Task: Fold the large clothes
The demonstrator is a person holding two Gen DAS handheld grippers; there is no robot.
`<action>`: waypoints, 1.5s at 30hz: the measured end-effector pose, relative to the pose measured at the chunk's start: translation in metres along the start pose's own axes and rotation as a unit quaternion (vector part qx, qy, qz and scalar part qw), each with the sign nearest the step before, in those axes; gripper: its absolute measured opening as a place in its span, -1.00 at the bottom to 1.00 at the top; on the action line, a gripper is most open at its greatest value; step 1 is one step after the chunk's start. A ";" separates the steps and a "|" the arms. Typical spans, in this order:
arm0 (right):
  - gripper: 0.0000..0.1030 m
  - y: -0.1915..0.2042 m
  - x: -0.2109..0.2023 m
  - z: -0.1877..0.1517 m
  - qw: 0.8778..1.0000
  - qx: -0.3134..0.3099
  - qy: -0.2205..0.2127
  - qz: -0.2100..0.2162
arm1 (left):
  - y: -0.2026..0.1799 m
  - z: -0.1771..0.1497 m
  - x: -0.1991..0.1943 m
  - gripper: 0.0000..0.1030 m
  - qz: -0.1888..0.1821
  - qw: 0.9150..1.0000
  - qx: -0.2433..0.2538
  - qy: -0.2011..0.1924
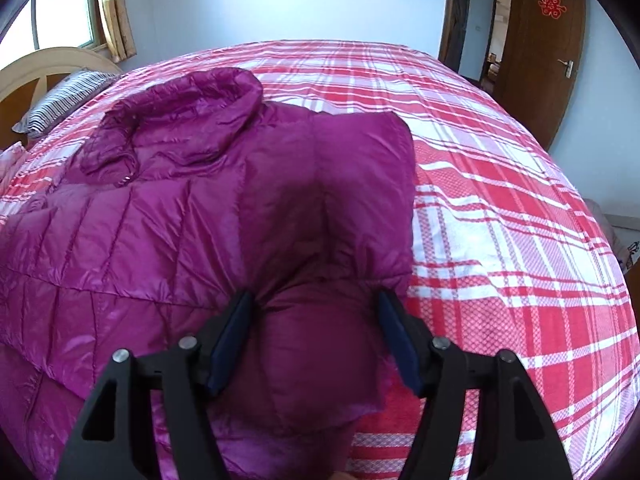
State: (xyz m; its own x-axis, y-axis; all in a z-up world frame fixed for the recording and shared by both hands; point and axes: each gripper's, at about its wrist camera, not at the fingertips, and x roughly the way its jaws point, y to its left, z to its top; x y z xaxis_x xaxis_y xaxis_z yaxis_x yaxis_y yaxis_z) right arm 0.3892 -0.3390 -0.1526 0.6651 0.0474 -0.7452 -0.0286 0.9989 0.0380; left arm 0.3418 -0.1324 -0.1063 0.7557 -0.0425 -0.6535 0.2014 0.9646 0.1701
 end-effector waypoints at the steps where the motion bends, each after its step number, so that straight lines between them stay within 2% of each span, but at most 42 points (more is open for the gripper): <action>1: 0.32 -0.005 -0.012 0.002 1.000 0.018 -0.019 0.012 | -0.006 -0.004 0.012 0.48 0.005 1.000 0.006 0.012; 4: 0.32 -0.016 -0.046 0.011 0.995 0.049 -0.077 0.025 | -0.014 -0.013 0.036 0.48 0.024 0.999 0.017 0.027; 7: 0.21 -0.014 -0.053 0.027 0.993 0.055 -0.093 0.040 | -0.014 -0.017 0.047 0.48 0.028 0.999 0.016 0.029; 9: 0.20 -0.006 -0.039 0.039 0.995 0.047 -0.082 0.043 | -0.016 -0.018 0.050 0.48 0.032 0.999 0.024 0.032; 11: 0.02 -0.001 -0.020 0.043 0.996 0.043 -0.066 0.034 | -0.018 -0.022 0.051 0.52 0.038 0.998 0.034 0.034; 12: 0.00 -0.002 -0.007 0.045 0.997 0.045 -0.053 0.036 | -0.019 -0.023 0.051 0.55 0.041 0.998 0.033 0.035; 14: 0.00 -0.006 0.019 0.043 0.997 0.061 -0.025 0.038 | -0.014 -0.026 0.056 0.76 0.048 0.998 0.020 0.041; 16: 0.00 -0.007 0.037 0.033 0.997 0.059 0.000 0.046 | -0.009 -0.028 0.062 0.86 0.046 0.998 0.003 0.053; 17: -0.01 -0.005 0.040 0.030 0.998 0.052 -0.001 0.041 | -0.006 -0.028 0.065 0.90 0.040 0.997 -0.006 0.059; 20: -0.01 -0.002 0.041 0.026 0.999 0.042 -0.010 0.030 | 0.001 -0.029 0.072 0.95 0.026 0.996 -0.029 0.074; 24: -0.01 -0.003 0.043 0.028 0.998 0.046 -0.011 0.036 | 0.003 -0.031 0.075 0.98 0.018 0.996 -0.038 0.080; 28: -0.02 0.005 0.038 0.033 1.000 0.022 0.001 0.010 | 0.007 -0.032 0.076 0.98 0.004 0.995 -0.050 0.086; 31: 0.00 0.001 0.008 0.031 0.998 0.051 -0.023 0.027 | 0.009 -0.033 0.077 0.98 -0.005 0.994 -0.058 0.088; 34: 0.00 0.009 -0.022 0.021 0.998 0.043 -0.045 0.025 | 0.011 -0.034 0.078 0.98 -0.010 0.994 -0.062 0.089; 36: 0.00 0.017 -0.027 0.011 0.999 0.025 -0.038 0.024 | 0.011 -0.033 0.078 0.98 -0.012 0.994 -0.064 0.090; 40: 0.00 0.025 -0.005 -0.012 1.000 -0.005 0.004 0.010 | 0.012 -0.034 0.077 0.98 -0.014 0.994 -0.065 0.089; 45: 0.00 0.027 0.005 -0.018 1.000 -0.015 0.007 -0.005 | 0.013 -0.034 0.077 0.98 -0.013 0.994 -0.064 0.089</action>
State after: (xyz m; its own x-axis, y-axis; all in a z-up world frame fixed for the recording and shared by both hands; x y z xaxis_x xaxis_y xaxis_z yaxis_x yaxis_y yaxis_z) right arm 0.3785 -0.3113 -0.1671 0.6553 0.0376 -0.7544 -0.0447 0.9989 0.0109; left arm 0.3816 -0.1148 -0.1795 0.6275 -0.0328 -0.7780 0.1296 0.9896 0.0629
